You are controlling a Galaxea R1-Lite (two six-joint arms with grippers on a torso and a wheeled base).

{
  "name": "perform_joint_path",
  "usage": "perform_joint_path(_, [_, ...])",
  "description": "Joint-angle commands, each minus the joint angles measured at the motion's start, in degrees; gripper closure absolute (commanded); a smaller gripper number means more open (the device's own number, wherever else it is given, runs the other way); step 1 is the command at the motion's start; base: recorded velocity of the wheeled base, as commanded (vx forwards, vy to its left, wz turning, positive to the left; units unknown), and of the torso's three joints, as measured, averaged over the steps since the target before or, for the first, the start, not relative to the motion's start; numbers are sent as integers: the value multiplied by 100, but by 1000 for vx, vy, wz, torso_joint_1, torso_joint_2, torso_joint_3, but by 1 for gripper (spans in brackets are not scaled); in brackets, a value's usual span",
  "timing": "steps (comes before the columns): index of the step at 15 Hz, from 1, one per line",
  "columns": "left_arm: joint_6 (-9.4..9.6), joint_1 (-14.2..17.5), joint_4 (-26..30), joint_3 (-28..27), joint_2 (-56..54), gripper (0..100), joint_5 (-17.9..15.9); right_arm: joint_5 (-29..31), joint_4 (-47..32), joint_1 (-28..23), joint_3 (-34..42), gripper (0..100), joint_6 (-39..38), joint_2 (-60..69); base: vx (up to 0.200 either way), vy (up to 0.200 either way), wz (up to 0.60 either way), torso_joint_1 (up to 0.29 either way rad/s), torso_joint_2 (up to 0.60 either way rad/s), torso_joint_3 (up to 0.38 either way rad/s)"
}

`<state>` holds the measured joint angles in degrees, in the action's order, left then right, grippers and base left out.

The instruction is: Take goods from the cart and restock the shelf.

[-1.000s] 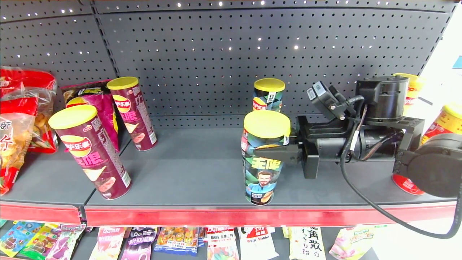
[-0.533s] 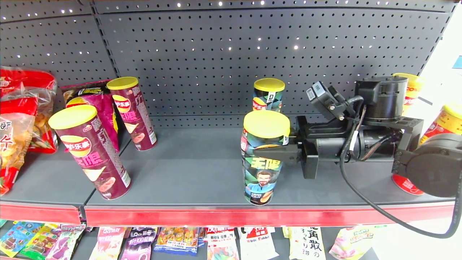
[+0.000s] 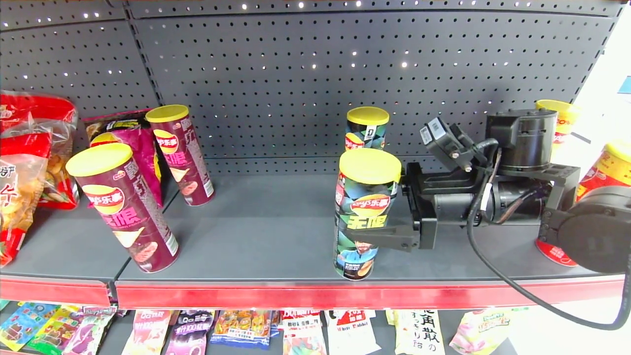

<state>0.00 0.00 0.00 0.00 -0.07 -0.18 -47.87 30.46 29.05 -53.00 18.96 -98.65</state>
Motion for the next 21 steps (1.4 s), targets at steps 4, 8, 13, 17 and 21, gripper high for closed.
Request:
perform_joint_path(4, [0,0,0,0,7,0,1,24,-5,-189,660,0,-24,566,0,0,0,0,0,0])
perform_joint_path(8, [0,0,0,0,7,0,1,-3,-5,-523,1996,0,-59,1612,0,0,0,0,0,0])
perform_joint_path(13, [0,0,0,0,7,0,1,560,-946,-1261,3859,0,-68,4099,0,0,0,0,0,0])
perform_joint_path(17, [0,0,0,0,7,0,1,2441,-2405,-2879,4650,0,-68,6903,0,0,0,0,0,0])
perform_joint_path(21, [0,0,0,0,7,0,1,2660,-2923,-3898,5230,0,-674,9320,0,0,0,0,0,0])
